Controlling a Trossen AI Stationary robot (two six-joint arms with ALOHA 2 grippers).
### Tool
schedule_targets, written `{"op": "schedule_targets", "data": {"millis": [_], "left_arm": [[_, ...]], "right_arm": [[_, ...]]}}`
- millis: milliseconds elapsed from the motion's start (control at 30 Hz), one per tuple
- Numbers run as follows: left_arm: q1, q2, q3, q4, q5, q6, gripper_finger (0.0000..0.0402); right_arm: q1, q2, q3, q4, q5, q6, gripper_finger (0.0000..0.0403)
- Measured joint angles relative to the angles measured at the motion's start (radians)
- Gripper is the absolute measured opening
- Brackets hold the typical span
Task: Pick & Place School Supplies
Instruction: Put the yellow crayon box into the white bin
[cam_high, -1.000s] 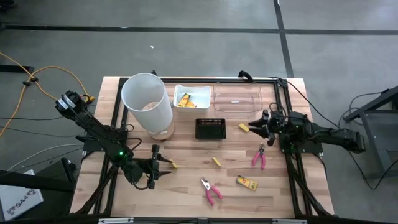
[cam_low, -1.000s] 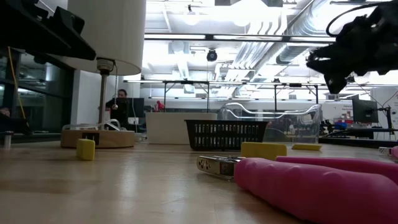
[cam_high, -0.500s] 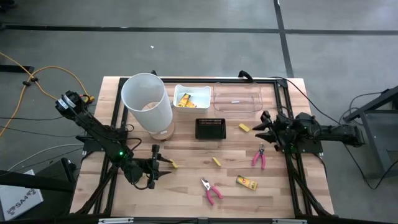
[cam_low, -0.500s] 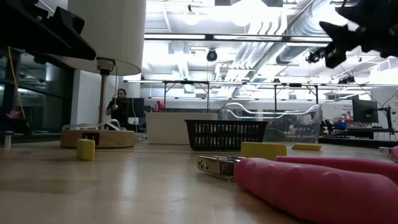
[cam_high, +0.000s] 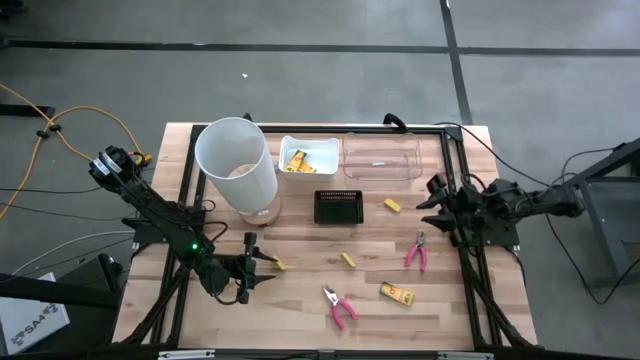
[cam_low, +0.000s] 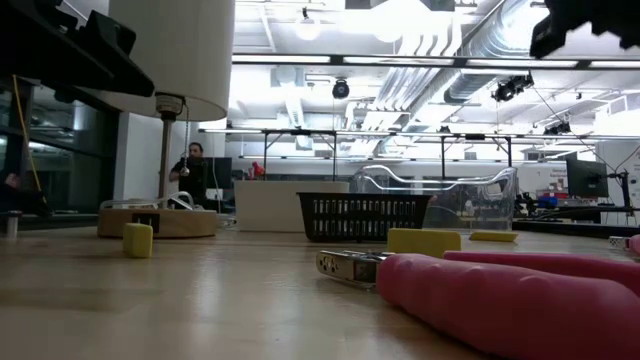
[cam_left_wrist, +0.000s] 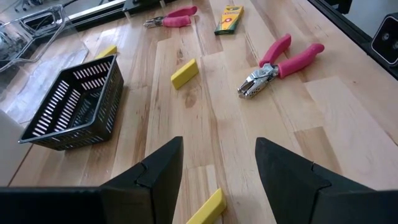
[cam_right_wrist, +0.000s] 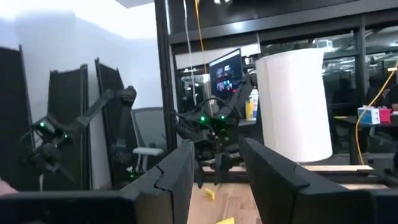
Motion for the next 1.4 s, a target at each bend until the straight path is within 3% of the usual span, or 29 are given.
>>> {"op": "schedule_targets", "data": {"millis": [133, 400, 633, 1100, 1400], "left_arm": [[0.000, 0.000, 0.000, 0.000, 0.000, 0.000, 0.0193], [0.000, 0.000, 0.000, 0.000, 0.000, 0.000, 0.0193], [0.000, 0.000, 0.000, 0.000, 0.000, 0.000, 0.0193], [0.000, 0.000, 0.000, 0.000, 0.000, 0.000, 0.0193], [0.000, 0.000, 0.000, 0.000, 0.000, 0.000, 0.0193]], "right_arm": [[0.043, 0.142, 0.091, -0.003, 0.030, -0.059, 0.0133], [0.137, 0.485, 0.280, -0.204, 0.145, -0.141, 0.0133], [0.235, 0.645, 0.335, -0.304, 0.225, -0.141, 0.0133], [0.565, 0.814, 0.348, -0.440, 0.599, 0.141, 0.0133], [0.666, 0.980, 0.348, -0.510, 0.643, 0.414, 0.0133]]}}
